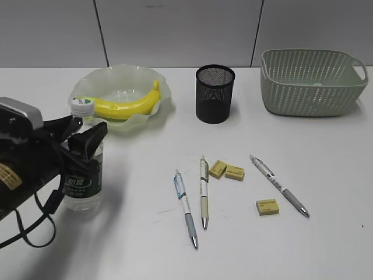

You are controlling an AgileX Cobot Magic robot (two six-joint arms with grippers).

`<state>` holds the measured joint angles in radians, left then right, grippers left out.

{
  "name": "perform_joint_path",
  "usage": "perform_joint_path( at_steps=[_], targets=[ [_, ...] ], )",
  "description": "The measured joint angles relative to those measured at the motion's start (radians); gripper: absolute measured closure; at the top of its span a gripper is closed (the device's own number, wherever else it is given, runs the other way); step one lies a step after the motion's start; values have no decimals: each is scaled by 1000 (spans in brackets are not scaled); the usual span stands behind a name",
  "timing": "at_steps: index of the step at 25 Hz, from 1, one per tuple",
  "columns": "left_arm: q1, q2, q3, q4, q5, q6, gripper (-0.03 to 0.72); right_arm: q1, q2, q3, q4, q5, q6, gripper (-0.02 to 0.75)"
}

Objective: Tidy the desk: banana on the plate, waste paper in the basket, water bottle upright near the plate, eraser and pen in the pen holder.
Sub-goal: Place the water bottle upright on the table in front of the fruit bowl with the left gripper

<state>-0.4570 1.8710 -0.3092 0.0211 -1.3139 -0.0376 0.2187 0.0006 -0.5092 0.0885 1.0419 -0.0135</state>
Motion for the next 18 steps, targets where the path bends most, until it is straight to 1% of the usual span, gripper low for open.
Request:
perform_joint_path(
  at_steps=[4, 11, 14, 18],
  targets=[
    [0, -18, 48, 4, -1, -1, 293, 0, 0, 0, -1, -1, 0, 265],
    [0, -50, 62, 33, 1, 0, 293, 0, 0, 0, -5, -1, 0, 265],
    [0, -66, 29, 38, 50, -1, 293, 0, 0, 0, -5, -1, 0, 265],
    [0, -63, -62, 49, 128, -1, 293, 0, 0, 0, -6, -1, 0, 265]
  ],
)
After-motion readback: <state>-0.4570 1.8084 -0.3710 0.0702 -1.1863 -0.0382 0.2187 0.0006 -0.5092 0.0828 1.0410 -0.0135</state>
